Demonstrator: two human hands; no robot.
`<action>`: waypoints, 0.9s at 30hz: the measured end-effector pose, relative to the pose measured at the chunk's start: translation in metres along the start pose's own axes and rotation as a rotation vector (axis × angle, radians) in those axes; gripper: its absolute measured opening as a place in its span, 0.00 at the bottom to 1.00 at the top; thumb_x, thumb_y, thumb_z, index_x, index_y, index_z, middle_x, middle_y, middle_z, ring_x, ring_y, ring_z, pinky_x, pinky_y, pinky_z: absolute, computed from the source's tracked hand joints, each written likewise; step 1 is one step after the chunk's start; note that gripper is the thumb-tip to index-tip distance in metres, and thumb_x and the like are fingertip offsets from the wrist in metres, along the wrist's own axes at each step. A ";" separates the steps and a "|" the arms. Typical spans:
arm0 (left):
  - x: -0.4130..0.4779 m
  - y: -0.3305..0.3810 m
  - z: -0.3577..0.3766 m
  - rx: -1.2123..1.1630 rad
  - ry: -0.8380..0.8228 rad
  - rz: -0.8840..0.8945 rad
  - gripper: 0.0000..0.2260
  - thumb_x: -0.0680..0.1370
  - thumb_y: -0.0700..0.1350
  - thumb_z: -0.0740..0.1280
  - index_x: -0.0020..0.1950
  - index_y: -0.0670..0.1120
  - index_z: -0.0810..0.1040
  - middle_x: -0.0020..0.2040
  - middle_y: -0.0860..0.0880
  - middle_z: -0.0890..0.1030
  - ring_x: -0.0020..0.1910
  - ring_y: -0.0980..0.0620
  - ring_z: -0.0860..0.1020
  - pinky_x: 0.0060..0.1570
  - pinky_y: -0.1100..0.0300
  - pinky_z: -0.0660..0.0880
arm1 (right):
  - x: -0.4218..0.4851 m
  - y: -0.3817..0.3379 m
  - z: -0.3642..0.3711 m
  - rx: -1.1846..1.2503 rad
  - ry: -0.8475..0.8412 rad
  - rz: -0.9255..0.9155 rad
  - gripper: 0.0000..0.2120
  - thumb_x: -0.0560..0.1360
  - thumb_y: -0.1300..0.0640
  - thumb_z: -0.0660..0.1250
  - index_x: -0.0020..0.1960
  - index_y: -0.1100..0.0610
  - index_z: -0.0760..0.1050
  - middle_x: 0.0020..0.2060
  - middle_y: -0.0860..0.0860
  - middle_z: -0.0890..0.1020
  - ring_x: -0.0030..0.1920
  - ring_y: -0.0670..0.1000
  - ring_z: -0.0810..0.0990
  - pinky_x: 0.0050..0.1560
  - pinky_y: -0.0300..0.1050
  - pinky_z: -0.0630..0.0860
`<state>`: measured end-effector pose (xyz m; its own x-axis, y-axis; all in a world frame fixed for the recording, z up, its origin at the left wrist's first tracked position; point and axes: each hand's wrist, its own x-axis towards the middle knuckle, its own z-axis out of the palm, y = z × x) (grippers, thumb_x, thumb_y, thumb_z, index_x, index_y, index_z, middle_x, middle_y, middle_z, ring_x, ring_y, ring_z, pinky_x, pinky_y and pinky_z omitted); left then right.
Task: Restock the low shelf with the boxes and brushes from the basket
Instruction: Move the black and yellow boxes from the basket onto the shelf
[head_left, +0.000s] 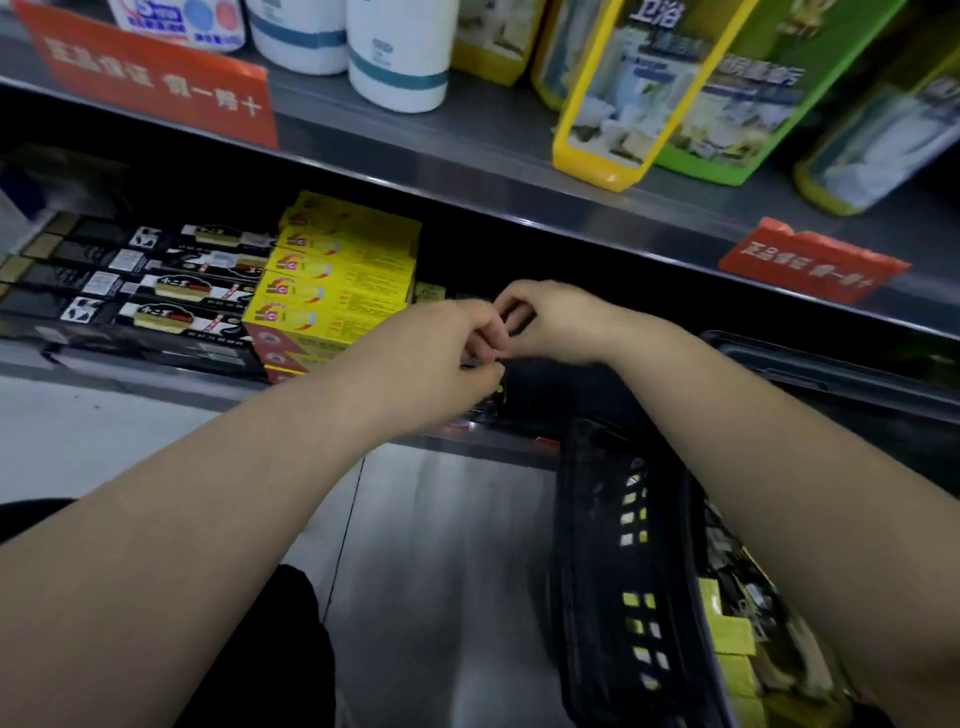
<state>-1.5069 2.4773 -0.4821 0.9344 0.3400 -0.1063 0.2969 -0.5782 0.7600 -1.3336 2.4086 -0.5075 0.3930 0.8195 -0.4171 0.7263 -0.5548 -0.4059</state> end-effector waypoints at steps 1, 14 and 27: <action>0.000 0.008 0.006 0.000 -0.011 0.028 0.07 0.74 0.46 0.68 0.52 0.51 0.77 0.46 0.55 0.80 0.46 0.57 0.78 0.47 0.65 0.72 | -0.021 0.001 -0.010 0.098 0.051 -0.021 0.17 0.71 0.54 0.73 0.58 0.55 0.74 0.48 0.51 0.80 0.45 0.47 0.78 0.48 0.42 0.74; 0.002 0.128 0.131 0.072 -0.277 0.354 0.08 0.76 0.52 0.65 0.53 0.51 0.76 0.49 0.56 0.78 0.49 0.58 0.76 0.50 0.62 0.71 | -0.235 0.191 0.019 0.047 0.118 0.403 0.05 0.74 0.60 0.66 0.50 0.54 0.77 0.46 0.53 0.81 0.47 0.53 0.79 0.46 0.42 0.71; 0.017 0.159 0.187 -0.447 -0.438 -0.226 0.07 0.79 0.50 0.62 0.52 0.50 0.77 0.47 0.56 0.82 0.49 0.57 0.80 0.59 0.55 0.73 | -0.209 0.262 0.127 -0.370 0.004 0.642 0.24 0.79 0.55 0.60 0.70 0.64 0.59 0.67 0.60 0.67 0.60 0.59 0.76 0.46 0.47 0.75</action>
<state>-1.4070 2.2525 -0.4824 0.8803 0.0293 -0.4735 0.4729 -0.1329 0.8710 -1.2969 2.0731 -0.6300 0.8058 0.3512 -0.4768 0.4952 -0.8411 0.2174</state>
